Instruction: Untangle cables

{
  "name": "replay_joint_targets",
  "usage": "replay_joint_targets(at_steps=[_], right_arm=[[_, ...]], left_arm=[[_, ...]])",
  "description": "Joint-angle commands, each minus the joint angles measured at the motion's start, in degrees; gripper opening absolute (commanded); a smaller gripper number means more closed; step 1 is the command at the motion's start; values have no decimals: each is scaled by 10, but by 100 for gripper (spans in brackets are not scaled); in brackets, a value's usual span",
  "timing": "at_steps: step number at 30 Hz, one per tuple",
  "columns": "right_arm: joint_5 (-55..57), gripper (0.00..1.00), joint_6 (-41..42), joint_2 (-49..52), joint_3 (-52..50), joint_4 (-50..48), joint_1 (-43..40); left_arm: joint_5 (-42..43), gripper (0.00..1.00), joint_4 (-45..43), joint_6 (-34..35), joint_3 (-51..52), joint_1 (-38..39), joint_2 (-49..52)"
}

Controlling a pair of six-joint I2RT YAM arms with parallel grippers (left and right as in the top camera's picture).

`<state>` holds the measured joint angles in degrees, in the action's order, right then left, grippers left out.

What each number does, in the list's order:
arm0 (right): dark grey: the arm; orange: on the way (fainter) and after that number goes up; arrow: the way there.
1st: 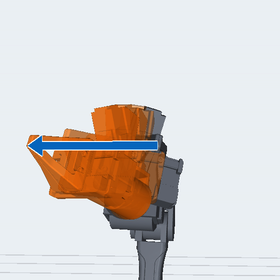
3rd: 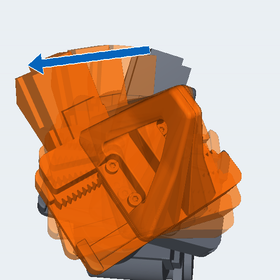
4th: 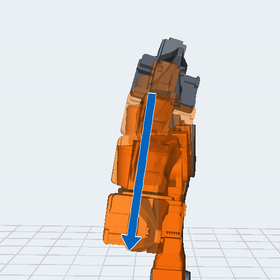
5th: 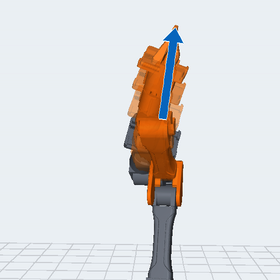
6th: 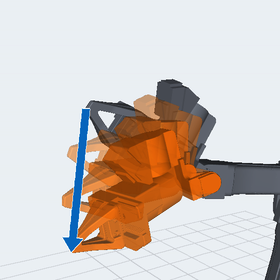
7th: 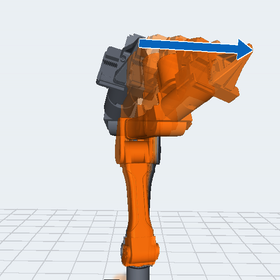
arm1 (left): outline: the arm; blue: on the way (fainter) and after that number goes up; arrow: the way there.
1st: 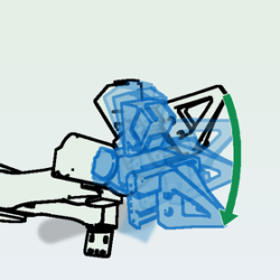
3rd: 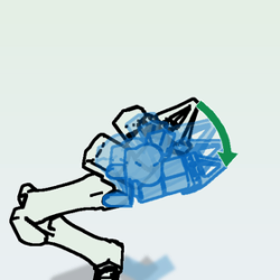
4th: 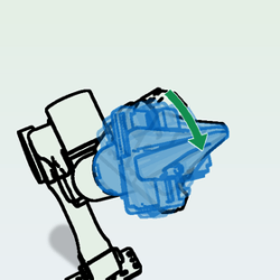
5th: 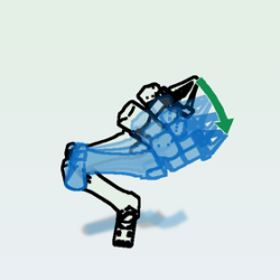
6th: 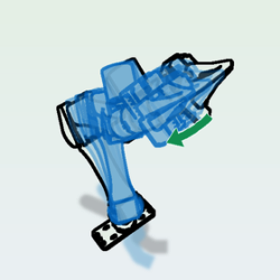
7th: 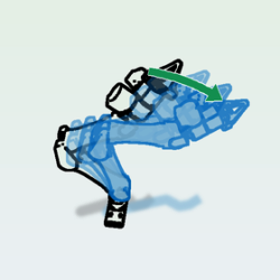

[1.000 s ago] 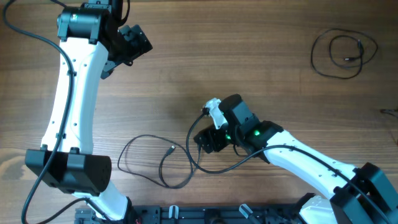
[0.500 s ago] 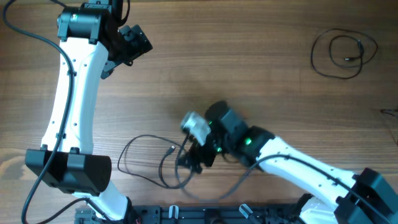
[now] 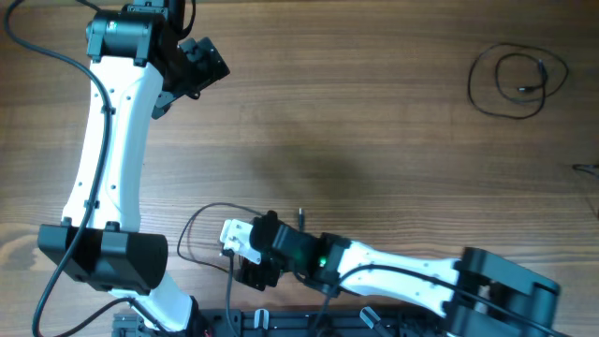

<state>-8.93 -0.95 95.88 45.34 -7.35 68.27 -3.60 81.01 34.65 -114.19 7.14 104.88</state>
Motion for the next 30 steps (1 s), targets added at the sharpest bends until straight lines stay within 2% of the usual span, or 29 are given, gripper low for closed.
replay_joint_targets(at_steps=[1, 5, 7, 10, 17, 22, 24, 26, 27, 28, 30], right_arm=[[27, 80, 34, 66, 60, 38, 27], [89, 80, 41, 97, 115, 102, 83], [178, 79, 110, 110, 133, 135, 102], [211, 80, 165, 110, 133, 143, 97], [194, 68, 236, 124, 134, 150, 76], [129, 64, 236, 153, 151, 164, 71], [129, 62, 238, 178, 183, 201, 74], [124, 48, 252, 209, 224, 246, 63], [115, 31, 252, 221, 238, 259, 57], [106, 25, 256, 231, 250, 271, 50], [87, 18, 278, 243, 264, 284, 26]], left_arm=[[-6, 100, 1, 5, -2, 1, -8], [-6, 100, 1, 5, -2, 1, -8], [-6, 100, 1, 5, -2, 1, -8], [-6, 100, 1, 5, -2, 1, -8], [-6, 100, 1, 5, -2, 1, -8], [-6, 100, 1, 5, -2, 1, -8], [-6, 100, 1, 5, -2, 1, -8], [-6, 100, 1, 5, -2, 1, -8], [-6, 100, 1, 5, -2, 1, -8], [-6, 100, 1, 5, -2, 1, -8], [-6, 100, 1, 5, -2, 2, -8]])
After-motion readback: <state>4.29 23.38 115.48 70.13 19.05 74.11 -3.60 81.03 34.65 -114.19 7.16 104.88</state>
